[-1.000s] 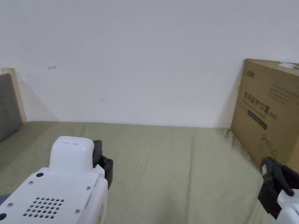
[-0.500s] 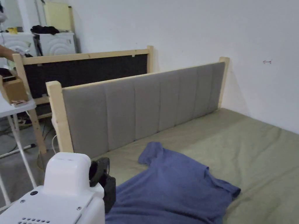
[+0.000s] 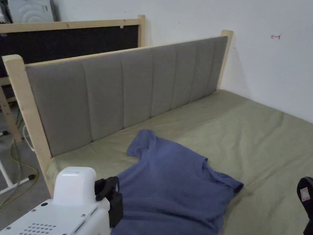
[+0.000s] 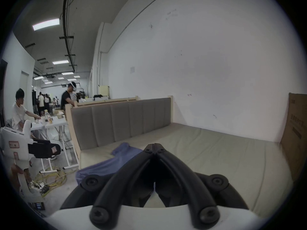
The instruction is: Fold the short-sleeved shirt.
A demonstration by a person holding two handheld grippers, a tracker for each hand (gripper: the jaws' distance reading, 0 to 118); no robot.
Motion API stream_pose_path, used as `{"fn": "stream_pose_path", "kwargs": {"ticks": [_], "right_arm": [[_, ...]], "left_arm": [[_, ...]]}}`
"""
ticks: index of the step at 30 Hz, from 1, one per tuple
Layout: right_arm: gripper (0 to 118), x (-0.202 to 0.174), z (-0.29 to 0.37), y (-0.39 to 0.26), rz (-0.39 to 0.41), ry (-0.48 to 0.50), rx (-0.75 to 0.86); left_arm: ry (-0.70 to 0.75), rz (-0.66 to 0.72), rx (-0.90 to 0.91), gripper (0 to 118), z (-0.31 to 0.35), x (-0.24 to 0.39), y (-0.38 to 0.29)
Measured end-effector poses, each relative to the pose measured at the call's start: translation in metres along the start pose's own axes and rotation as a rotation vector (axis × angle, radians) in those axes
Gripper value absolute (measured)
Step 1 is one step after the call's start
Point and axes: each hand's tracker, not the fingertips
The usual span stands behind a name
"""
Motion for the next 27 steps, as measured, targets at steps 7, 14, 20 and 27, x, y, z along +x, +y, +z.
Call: {"fn": "stream_pose_path", "kwargs": {"ticks": [7,14,20,27], "right_arm": [[0,0.04,-0.012,-0.018,0.004,-0.113,-0.09],[0,0.059,-0.02,-0.041,-0.056,-0.132,-0.187],[0,0.06,-0.028,-0.048,-0.03,-0.128,-0.249],[0,0.067,-0.026,-0.061,-0.077,-0.143,-0.283]], "left_arm": [[-0.134,0.056,-0.167,18,-0.115,0.02,-0.003],[-0.29,0.238,-0.389,114,-0.204,0.015,-0.044],[-0.113,0.041,-0.49,113,-0.265,0.034,-0.073],[0.028,-0.111,-0.627,51,-0.285,0.064,-0.084]]}}
